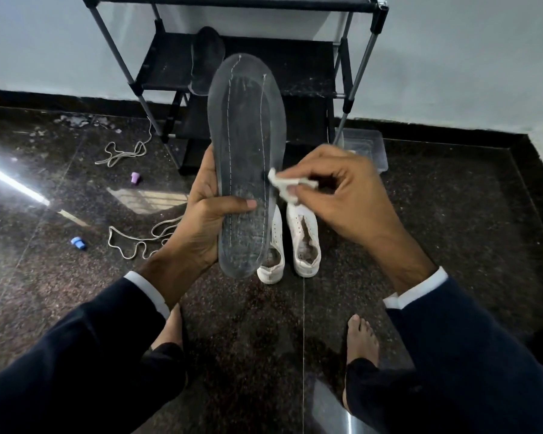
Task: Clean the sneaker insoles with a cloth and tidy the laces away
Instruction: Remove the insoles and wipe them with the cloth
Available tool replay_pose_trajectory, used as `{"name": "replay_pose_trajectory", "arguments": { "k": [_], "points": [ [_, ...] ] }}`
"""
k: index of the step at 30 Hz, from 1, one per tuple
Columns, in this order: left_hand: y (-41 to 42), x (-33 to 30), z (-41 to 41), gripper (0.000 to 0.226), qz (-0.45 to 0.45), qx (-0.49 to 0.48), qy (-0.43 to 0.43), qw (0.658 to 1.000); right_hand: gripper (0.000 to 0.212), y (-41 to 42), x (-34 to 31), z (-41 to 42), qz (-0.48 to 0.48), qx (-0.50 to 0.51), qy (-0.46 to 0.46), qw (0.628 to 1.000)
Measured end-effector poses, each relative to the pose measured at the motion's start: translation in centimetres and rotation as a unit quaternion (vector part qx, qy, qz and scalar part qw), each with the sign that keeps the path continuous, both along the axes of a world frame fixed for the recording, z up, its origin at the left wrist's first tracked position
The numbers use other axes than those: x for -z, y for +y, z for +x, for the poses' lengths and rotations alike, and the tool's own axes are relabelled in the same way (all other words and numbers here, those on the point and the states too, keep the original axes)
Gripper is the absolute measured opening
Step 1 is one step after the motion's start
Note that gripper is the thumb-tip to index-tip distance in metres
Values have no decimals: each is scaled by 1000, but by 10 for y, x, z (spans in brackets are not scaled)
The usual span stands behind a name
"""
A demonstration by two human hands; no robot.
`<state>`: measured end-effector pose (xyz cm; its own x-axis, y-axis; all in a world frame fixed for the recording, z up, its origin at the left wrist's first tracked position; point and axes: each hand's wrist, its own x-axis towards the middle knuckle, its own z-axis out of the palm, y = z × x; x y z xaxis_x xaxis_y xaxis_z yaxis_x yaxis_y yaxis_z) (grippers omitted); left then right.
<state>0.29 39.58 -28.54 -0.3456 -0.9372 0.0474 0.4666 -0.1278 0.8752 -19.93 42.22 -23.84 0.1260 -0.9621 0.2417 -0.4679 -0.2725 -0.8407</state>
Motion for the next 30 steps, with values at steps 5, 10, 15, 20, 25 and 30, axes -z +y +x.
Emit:
{"name": "replay_pose_trajectory", "arguments": {
  "k": [5,10,15,20,25,30],
  "points": [
    [2,0,-2,86,-6,-6,-2,1000,24,0,11,12,-86,34,75,993],
    [0,-5,4,70,-2,-29,-5,1000,20,3,14,18,-41,-86,169,981],
    [-2,-6,4,62,13,-54,-25,998,18,3,4,5,36,-61,77,994],
    [3,-1,-3,66,40,-52,-35,997,23,-6,2,3,-104,91,22,990],
    [12,-7,-14,65,45,-29,-8,999,21,-3,18,17,-149,81,80,982],
    [6,-2,-4,61,48,-42,11,998,16,2,25,28,-90,37,58,994]
  ]
}}
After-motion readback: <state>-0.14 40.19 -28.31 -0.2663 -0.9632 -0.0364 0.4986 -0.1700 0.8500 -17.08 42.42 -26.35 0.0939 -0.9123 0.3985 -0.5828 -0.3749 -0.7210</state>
